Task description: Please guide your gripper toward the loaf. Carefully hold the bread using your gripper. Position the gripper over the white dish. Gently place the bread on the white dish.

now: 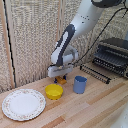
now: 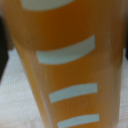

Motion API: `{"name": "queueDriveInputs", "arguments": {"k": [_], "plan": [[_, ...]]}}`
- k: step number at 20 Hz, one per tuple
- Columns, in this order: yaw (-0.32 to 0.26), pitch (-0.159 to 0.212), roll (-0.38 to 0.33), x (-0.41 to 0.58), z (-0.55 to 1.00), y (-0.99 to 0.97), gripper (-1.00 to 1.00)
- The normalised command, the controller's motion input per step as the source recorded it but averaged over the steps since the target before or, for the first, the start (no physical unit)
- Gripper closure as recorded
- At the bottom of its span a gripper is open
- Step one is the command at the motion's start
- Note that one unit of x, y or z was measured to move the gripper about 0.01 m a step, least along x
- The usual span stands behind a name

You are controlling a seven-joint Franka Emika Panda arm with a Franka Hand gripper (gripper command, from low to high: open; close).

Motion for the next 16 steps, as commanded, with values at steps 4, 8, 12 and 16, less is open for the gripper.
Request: {"name": "queueDriveInputs", "arguments": {"k": [4, 8, 12, 16], "plan": [[0.0, 0.005, 0.0, 0.059, 0.09, 0.03, 1.0], [-0.039, 0.0, 0.016, 0.029, 0.78, 0.0, 1.0], [-0.072, 0.002, 0.035, 0.001, 1.0, 0.0, 1.0], [-0.026, 0.0, 0.025, 0.0, 1.0, 0.41, 1.0]]}}
